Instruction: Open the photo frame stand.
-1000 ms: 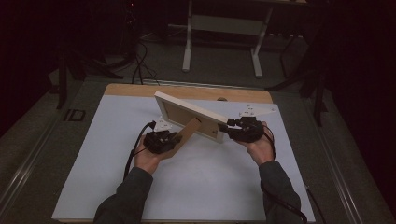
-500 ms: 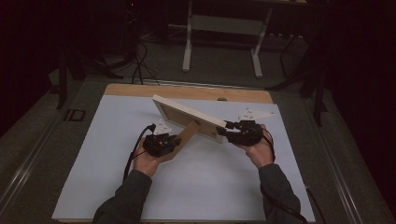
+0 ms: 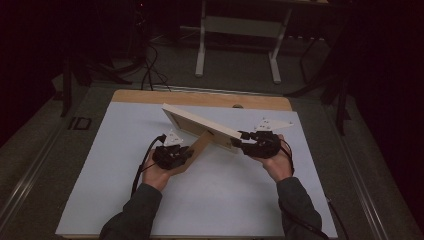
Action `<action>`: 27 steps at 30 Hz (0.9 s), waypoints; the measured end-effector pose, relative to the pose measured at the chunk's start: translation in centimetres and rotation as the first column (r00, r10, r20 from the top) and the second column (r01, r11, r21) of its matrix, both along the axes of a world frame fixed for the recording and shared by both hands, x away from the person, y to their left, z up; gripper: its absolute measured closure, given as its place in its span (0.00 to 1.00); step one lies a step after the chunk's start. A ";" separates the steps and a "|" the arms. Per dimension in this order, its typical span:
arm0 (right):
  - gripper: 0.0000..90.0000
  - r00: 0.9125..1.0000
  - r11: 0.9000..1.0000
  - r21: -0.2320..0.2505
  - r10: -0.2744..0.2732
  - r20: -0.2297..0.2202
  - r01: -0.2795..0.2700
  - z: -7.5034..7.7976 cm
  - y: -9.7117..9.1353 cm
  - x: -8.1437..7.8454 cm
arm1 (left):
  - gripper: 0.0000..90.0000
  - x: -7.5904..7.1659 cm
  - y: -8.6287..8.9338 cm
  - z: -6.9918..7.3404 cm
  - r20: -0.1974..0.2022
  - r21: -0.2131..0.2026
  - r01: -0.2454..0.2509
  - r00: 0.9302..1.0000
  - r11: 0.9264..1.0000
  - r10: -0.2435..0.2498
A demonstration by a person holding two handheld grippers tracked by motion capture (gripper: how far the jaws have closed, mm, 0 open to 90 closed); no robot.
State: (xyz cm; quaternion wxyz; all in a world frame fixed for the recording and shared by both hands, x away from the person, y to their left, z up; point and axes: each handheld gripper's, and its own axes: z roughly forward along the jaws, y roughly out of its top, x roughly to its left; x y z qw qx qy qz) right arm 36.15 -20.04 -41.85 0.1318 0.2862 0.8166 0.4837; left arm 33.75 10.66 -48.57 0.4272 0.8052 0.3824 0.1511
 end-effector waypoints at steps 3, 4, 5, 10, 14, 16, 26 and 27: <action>0.65 1.000 1.000 -0.004 0.003 0.004 -0.003 0.0 0.0 -0.1 | 0.85 0.0 0.0 -0.1 -0.001 -0.002 0.001 1.000 1.000 -0.001; 0.65 1.000 1.000 -0.006 0.005 0.005 -0.005 0.0 0.1 -0.1 | 0.85 0.0 0.1 -0.1 -0.001 0.000 0.004 1.000 1.000 -0.004; 0.64 1.000 1.000 -0.008 0.006 0.006 -0.006 0.0 0.1 -0.1 | 0.85 -0.1 0.1 -0.1 -0.001 0.000 0.004 1.000 1.000 -0.004; 0.64 1.000 1.000 -0.008 0.013 0.005 -0.013 -0.1 0.1 -0.2 | 0.85 -0.1 0.2 -0.3 -0.007 -0.011 0.003 1.000 1.000 -0.003; 0.63 1.000 1.000 -0.005 0.015 0.004 -0.015 -0.1 0.1 -0.2 | 0.85 -0.2 0.2 -0.3 -0.008 -0.012 0.003 1.000 1.000 -0.003; 0.63 1.000 1.000 -0.006 0.017 -0.002 -0.017 -0.1 0.1 -0.2 | 0.85 -0.2 0.2 -0.3 -0.008 -0.016 0.004 1.000 1.000 -0.004; 0.57 1.000 1.000 -0.015 0.016 -0.017 -0.016 -0.7 -0.3 -0.1 | 0.74 -0.2 0.7 -0.1 -0.009 -0.033 0.009 1.000 0.999 -0.009; 0.56 1.000 1.000 -0.016 0.016 -0.020 -0.016 -0.8 -0.3 -0.1 | 0.73 -0.2 0.8 -0.1 -0.008 -0.038 0.009 1.000 0.999 -0.009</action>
